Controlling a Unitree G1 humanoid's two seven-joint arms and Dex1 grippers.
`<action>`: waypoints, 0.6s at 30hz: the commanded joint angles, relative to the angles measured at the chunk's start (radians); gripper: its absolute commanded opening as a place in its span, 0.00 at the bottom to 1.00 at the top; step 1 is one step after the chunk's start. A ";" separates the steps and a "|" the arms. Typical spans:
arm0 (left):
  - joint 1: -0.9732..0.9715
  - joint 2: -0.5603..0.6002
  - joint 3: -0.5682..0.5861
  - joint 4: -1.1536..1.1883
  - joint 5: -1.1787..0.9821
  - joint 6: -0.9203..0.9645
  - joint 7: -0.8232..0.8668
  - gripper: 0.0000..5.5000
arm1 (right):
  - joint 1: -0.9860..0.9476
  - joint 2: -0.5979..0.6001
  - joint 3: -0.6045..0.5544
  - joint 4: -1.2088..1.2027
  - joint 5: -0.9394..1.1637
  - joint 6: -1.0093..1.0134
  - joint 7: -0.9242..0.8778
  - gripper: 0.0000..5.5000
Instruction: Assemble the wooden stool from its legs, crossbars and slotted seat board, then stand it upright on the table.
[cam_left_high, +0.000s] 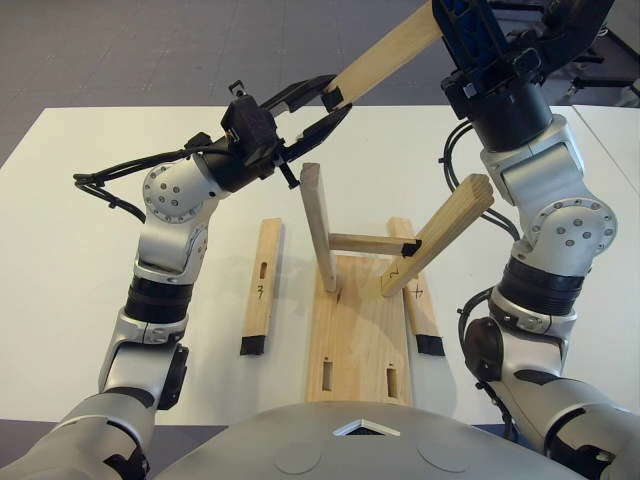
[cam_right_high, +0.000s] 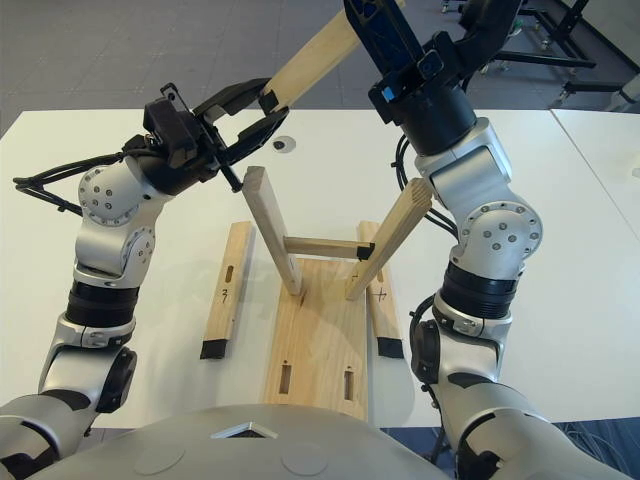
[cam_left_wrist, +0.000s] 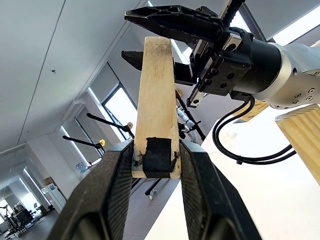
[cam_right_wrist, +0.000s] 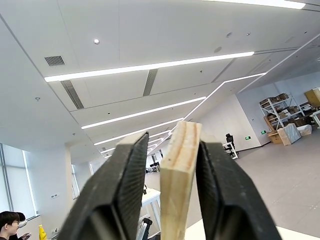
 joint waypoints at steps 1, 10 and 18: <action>-0.020 0.005 0.004 0.008 0.016 -0.005 0.008 0.23 | -0.029 0.007 0.002 -0.004 -0.005 -0.015 -0.007 0.16; -0.013 0.007 0.040 0.006 0.012 0.003 0.037 0.23 | -0.060 0.012 -0.030 0.010 -0.019 -0.063 -0.032 0.10; -0.019 0.100 0.213 -0.007 -0.139 0.158 0.016 0.23 | -0.156 -0.139 -0.289 0.140 -0.029 -0.187 -0.062 0.09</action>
